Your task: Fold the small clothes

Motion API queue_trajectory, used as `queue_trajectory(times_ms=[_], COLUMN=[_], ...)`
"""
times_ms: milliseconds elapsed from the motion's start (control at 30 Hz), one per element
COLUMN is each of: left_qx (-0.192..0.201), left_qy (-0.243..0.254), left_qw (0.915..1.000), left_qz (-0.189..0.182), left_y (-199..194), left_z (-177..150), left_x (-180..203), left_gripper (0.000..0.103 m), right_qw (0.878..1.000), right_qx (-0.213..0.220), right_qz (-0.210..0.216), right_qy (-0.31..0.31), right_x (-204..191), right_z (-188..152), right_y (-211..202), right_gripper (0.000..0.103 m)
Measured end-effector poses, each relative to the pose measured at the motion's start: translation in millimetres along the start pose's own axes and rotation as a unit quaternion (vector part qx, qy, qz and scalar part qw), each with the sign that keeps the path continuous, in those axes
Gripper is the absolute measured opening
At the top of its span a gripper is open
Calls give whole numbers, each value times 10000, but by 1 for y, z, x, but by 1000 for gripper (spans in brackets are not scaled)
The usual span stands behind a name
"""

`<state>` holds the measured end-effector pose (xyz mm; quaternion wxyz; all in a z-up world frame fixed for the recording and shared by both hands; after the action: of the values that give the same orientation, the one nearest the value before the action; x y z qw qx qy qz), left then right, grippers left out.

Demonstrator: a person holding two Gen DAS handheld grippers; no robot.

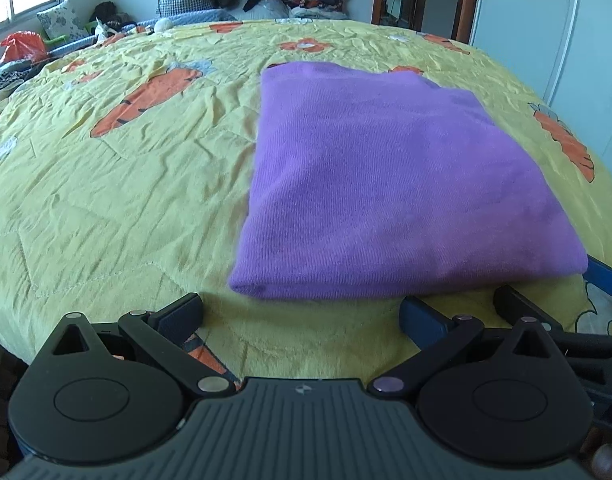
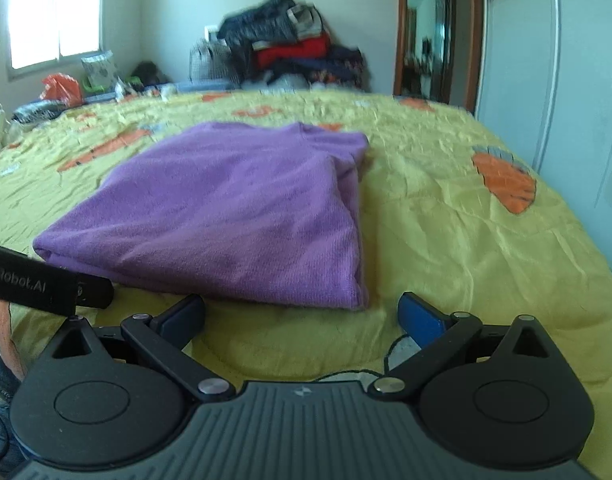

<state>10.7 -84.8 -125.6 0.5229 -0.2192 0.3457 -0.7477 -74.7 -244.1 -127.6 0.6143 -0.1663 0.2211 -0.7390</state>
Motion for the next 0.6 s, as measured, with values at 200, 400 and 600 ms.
queue_trajectory(times_ms=[200,400,600], left_qx=[59,64,78], left_qy=[5,-13,-15], left_qw=[10000,10000,10000], left_qz=[-11,-17,-14], left_y=[1,1,1], left_z=[1,1,1], left_x=[0,-1,-1], left_gripper=[103,103,103], right_qw=[10000,9999,9998], right_qx=[31,-154,-192], right_qz=[13,-14,-15], right_qy=[-15,11,15], right_x=[-2,-4,-4], right_z=[1,4,3], right_y=[0,0,0], right_gripper=[103,103,103])
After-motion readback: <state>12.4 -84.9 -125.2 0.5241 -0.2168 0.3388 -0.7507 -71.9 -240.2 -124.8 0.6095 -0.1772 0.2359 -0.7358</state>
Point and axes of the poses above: each gripper's, at about its wrist camera, not at the fingertips, and y roughly the way its jaws point, x to its right, z to its top, the point moved 7 cm from there along y, roughly the way its jaws point, and after that the axes turned 3 degrees about z, right-handed, at the moved point
